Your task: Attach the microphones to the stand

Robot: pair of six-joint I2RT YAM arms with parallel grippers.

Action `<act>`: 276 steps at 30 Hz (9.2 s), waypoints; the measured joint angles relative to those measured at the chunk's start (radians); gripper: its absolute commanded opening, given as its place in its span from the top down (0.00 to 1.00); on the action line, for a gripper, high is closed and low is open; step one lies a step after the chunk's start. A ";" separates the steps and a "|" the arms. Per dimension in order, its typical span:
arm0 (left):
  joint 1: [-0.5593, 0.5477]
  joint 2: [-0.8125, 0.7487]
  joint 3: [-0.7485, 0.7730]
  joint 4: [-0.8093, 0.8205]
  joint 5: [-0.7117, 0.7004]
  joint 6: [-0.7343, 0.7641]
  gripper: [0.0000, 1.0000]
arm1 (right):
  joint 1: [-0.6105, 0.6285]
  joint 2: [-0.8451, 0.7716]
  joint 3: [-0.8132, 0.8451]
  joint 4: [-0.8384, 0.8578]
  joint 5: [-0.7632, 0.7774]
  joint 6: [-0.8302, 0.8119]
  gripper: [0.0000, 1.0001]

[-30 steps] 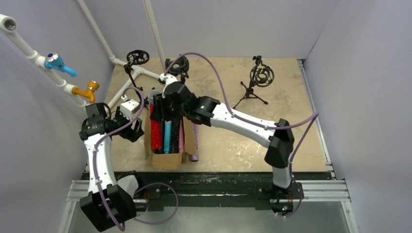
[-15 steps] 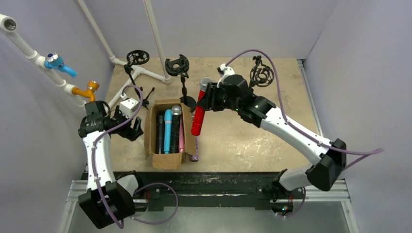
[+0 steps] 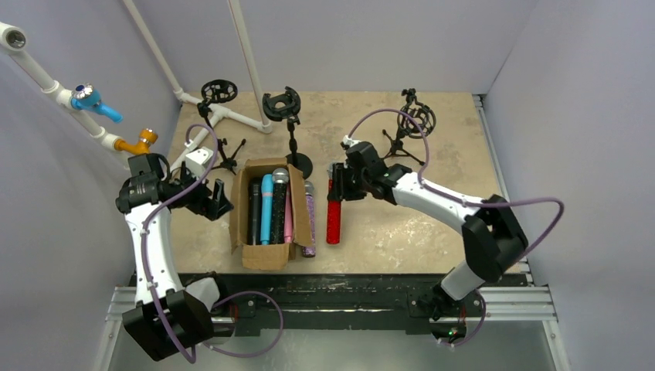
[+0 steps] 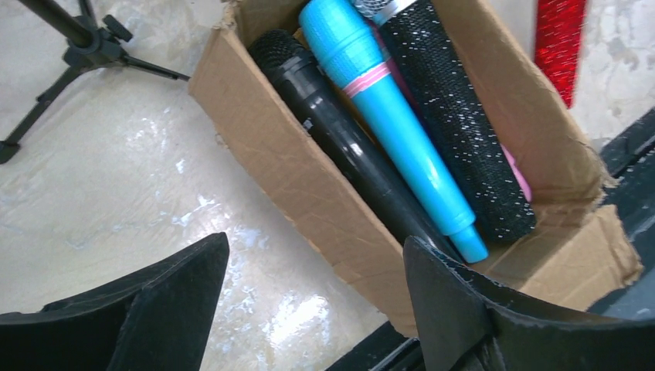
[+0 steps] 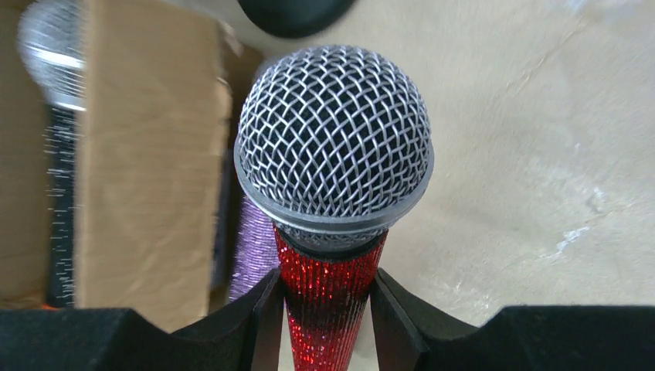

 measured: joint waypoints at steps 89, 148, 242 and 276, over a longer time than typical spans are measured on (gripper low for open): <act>0.064 -0.080 0.008 0.118 -0.060 -0.374 0.03 | 0.491 0.603 0.844 -0.416 0.619 0.158 0.28; 0.005 -0.047 -0.001 0.103 -0.142 -0.325 0.15 | 0.119 0.288 0.028 0.037 0.459 0.183 0.52; -0.066 0.035 0.107 0.068 -0.157 -0.319 0.00 | -0.518 0.170 0.746 -0.367 0.724 -0.383 0.22; -0.068 0.003 -0.003 0.097 -0.193 -0.238 0.14 | 0.381 0.299 0.745 -0.292 0.411 -0.082 0.28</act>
